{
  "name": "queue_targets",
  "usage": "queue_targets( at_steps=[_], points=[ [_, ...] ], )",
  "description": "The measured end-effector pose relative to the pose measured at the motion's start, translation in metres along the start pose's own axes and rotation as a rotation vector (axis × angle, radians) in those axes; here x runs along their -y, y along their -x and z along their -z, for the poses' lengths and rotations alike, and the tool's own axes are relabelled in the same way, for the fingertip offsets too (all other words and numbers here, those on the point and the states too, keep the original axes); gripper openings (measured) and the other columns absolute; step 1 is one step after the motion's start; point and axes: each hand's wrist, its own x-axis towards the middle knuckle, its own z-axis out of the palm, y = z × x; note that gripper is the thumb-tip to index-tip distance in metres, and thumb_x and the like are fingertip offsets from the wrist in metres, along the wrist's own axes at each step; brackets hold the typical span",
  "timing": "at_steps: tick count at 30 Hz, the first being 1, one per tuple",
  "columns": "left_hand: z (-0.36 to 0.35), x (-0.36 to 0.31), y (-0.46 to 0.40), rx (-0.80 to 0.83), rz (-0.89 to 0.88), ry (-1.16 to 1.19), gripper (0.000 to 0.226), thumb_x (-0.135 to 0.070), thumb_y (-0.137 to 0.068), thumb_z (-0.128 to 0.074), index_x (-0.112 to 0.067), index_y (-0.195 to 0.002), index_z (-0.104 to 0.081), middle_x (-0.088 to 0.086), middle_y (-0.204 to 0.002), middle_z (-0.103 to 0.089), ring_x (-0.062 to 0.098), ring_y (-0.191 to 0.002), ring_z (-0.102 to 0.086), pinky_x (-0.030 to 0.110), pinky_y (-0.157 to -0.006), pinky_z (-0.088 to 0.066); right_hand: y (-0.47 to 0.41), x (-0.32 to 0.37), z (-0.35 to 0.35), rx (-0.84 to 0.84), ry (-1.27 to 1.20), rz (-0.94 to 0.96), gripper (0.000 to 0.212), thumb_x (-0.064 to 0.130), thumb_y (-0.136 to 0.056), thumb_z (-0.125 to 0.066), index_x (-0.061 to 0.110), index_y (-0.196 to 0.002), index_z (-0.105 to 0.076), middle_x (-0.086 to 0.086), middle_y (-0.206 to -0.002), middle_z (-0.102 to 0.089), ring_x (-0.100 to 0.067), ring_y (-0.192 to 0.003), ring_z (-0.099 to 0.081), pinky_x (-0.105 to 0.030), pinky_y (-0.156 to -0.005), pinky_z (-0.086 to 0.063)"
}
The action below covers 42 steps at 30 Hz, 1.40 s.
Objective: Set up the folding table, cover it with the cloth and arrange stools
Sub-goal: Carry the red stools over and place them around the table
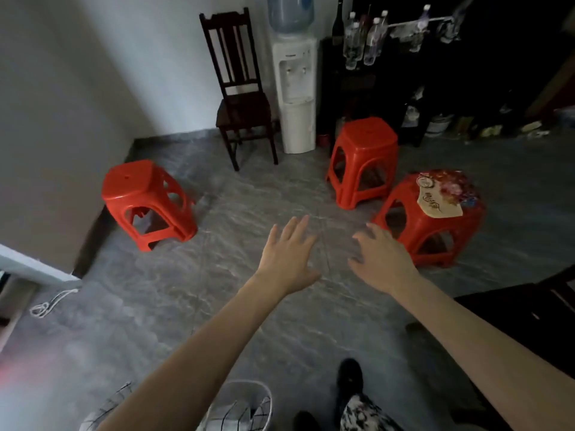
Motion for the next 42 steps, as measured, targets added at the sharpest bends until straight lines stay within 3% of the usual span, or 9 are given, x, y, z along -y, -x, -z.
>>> queue_targets(
  at_steps=[6,10,14,19,24,42],
  points=[
    [-0.004,0.003,-0.09,-0.015,-0.113,-0.061,0.077,-0.054,-0.083,-0.06,-0.023,-0.148,-0.031,0.006,-0.162,-0.006,0.025,-0.149,-0.004,0.052,-0.117,-0.006,-0.069,-0.043,0.006,-0.013,0.023,-0.063,0.055,0.043,-0.087,-0.058,0.02,-0.137,-0.047,-0.01,-0.15,-0.033,-0.031,-0.132,-0.039,-0.043,-0.103,-0.039],
    [-0.004,0.002,-0.162,-0.065,-0.203,-0.117,0.071,-0.044,-0.078,-0.064,-0.019,-0.141,-0.043,0.009,-0.158,-0.024,0.028,-0.146,-0.02,0.054,-0.115,-0.016,-0.125,-0.084,0.014,0.005,0.017,-0.118,0.058,0.043,-0.088,-0.058,0.02,-0.14,-0.043,-0.01,-0.153,-0.029,-0.03,-0.136,-0.035,-0.045,-0.106,-0.037],
    [-0.002,0.001,-0.236,-0.013,-0.236,-0.148,0.071,-0.04,-0.081,-0.061,-0.021,-0.145,-0.036,0.007,-0.16,-0.018,0.026,-0.147,-0.015,0.052,-0.117,-0.013,-0.179,-0.125,0.025,0.028,0.027,-0.162,0.063,0.044,-0.088,-0.058,0.021,-0.143,-0.037,-0.01,-0.152,-0.029,-0.03,-0.136,-0.035,-0.044,-0.106,-0.037],
    [0.007,-0.011,-0.32,-0.005,-0.293,-0.164,0.072,-0.04,-0.078,-0.065,-0.022,-0.143,-0.04,0.008,-0.159,-0.021,0.026,-0.146,-0.018,0.051,-0.116,-0.014,-0.225,-0.172,0.039,0.041,0.048,-0.212,0.067,0.043,-0.084,-0.062,0.02,-0.141,-0.036,-0.008,-0.143,-0.036,-0.028,-0.13,-0.04,-0.043,-0.1,-0.044],
    [0.001,-0.031,-0.394,0.042,-0.427,-0.171,0.078,-0.049,-0.075,-0.067,-0.023,-0.142,-0.04,0.007,-0.157,-0.024,0.027,-0.143,-0.023,0.048,-0.116,-0.018,-0.262,-0.217,0.044,0.087,0.021,-0.306,0.074,0.042,-0.084,-0.066,0.023,-0.145,-0.03,-0.008,-0.148,-0.029,-0.027,-0.137,-0.032,-0.044,-0.105,-0.038],
    [-0.092,-0.069,-0.658,0.265,-0.746,-0.255,0.082,-0.047,-0.078,-0.07,-0.024,-0.146,-0.031,0.004,-0.159,-0.017,0.024,-0.144,-0.019,0.041,-0.114,-0.019,-0.41,-0.361,-0.011,0.258,-0.098,-0.673,0.082,0.031,-0.085,-0.068,0.02,-0.15,-0.02,-0.013,-0.159,-0.013,-0.03,-0.145,-0.018,-0.047,-0.113,-0.03]
  ],
)
